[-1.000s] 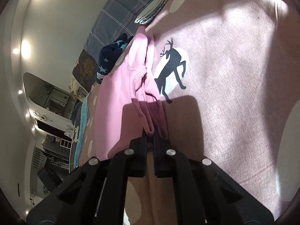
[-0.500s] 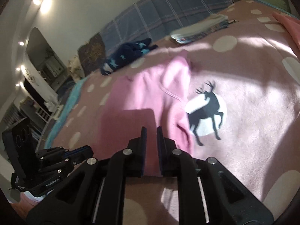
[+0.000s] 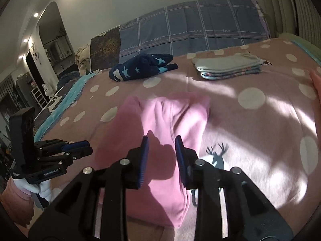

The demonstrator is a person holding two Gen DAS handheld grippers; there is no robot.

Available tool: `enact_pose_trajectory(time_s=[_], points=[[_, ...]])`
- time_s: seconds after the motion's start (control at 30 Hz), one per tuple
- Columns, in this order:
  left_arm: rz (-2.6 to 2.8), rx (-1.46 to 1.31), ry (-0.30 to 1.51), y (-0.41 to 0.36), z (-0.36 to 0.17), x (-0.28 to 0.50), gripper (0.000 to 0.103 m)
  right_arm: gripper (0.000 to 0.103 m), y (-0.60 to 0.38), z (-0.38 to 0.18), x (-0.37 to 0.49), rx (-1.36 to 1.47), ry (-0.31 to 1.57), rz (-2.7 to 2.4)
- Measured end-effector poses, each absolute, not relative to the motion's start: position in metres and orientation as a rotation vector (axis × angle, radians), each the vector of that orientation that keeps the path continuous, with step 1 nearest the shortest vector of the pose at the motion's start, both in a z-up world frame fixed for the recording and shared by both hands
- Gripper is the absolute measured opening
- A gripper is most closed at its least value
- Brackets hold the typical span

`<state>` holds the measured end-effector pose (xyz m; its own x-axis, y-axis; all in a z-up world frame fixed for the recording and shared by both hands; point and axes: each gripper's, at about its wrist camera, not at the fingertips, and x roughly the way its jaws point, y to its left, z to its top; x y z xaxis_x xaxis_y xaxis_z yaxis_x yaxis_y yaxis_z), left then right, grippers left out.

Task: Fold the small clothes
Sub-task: 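Open both tools and release the folded hem onto the shirt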

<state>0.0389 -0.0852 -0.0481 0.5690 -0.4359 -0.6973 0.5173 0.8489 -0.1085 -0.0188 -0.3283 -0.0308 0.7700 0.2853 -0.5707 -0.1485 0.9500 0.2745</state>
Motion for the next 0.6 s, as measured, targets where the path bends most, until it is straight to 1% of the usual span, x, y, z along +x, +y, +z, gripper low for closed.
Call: enact_pose_trajectory(time_s=[0.2,0.23,0.27,0.3,0.43,0.5,0.57,0.6], points=[[-0.526,0.092,0.854,-0.094,-0.052,0.103,0.024,0.028,-0.308,-0.027,0.069,0.163,0.766,0.314],[-0.527,0.086,0.856,-0.094,-0.052,0.109,0.026,0.028,-0.303,-0.029,0.086,0.152,0.786,0.321],[-0.521,0.073,0.856,-0.093,-0.052,0.121,0.031,0.028,-0.299,-0.032,0.101,0.142,0.801,0.326],[-0.518,0.064,0.854,-0.092,-0.053,0.126,0.033,0.029,-0.295,-0.034,0.115,0.134,0.814,0.331],[-0.522,-0.018,0.874,-0.085,-0.054,0.168,0.037,0.031,-0.284,-0.044,0.152,0.125,0.866,0.387],[-0.559,-0.084,0.919,-0.084,-0.061,0.189,0.037,0.034,-0.279,-0.049,0.164,0.109,0.888,0.413],[-0.645,-0.148,0.979,-0.086,-0.07,0.204,0.036,0.041,-0.273,-0.055,0.175,0.086,0.903,0.442],[-0.688,-0.172,1.009,-0.087,-0.076,0.208,0.024,0.044,-0.27,-0.059,0.18,0.069,0.908,0.46]])
